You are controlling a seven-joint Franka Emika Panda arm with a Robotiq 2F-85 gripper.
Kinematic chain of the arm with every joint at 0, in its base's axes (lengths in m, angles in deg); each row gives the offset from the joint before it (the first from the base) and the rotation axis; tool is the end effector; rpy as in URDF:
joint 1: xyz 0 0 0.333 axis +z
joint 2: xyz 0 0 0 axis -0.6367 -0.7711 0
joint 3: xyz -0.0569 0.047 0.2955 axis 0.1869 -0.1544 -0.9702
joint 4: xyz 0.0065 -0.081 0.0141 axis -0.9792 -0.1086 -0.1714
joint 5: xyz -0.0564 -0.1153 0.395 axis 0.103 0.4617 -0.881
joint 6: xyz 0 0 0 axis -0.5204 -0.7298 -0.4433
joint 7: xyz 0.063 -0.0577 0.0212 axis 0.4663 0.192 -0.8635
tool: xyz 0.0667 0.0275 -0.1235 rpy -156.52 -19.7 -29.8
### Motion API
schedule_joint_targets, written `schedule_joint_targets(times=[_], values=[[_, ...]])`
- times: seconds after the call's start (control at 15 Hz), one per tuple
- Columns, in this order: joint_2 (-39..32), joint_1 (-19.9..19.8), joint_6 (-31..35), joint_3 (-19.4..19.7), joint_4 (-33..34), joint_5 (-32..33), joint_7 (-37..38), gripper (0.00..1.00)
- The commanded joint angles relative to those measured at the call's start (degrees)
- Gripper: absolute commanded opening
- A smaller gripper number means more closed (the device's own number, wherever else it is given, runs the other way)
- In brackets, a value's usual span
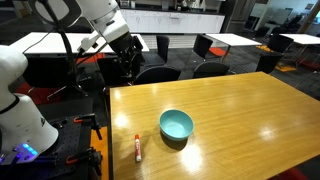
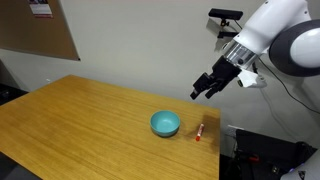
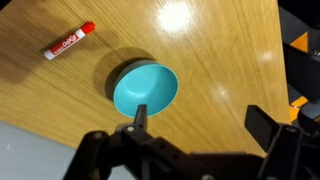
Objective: Put the marker in the bowl
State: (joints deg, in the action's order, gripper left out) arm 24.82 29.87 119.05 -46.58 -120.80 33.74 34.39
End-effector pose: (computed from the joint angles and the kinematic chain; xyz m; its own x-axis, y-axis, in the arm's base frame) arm 0.4093 -0.0569 0.4116 0.6934 -0.6418 0.3276 -0.5451 -0.7646 -0.3440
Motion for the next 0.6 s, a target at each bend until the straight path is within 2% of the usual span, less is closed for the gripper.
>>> schedule_joint_targets(times=[0.0, 0.27, 0.53], values=[[-3.1, -4.3, 5.5, -1.8, 0.6, 1.6, 6.6, 1.0], [-5.3, -9.8, 11.3, -5.5, -0.2, 4.3, 14.5, 1.0], [-6.8, -16.8, 16.2, -10.8, -1.3, 10.1, 24.7, 1.0]])
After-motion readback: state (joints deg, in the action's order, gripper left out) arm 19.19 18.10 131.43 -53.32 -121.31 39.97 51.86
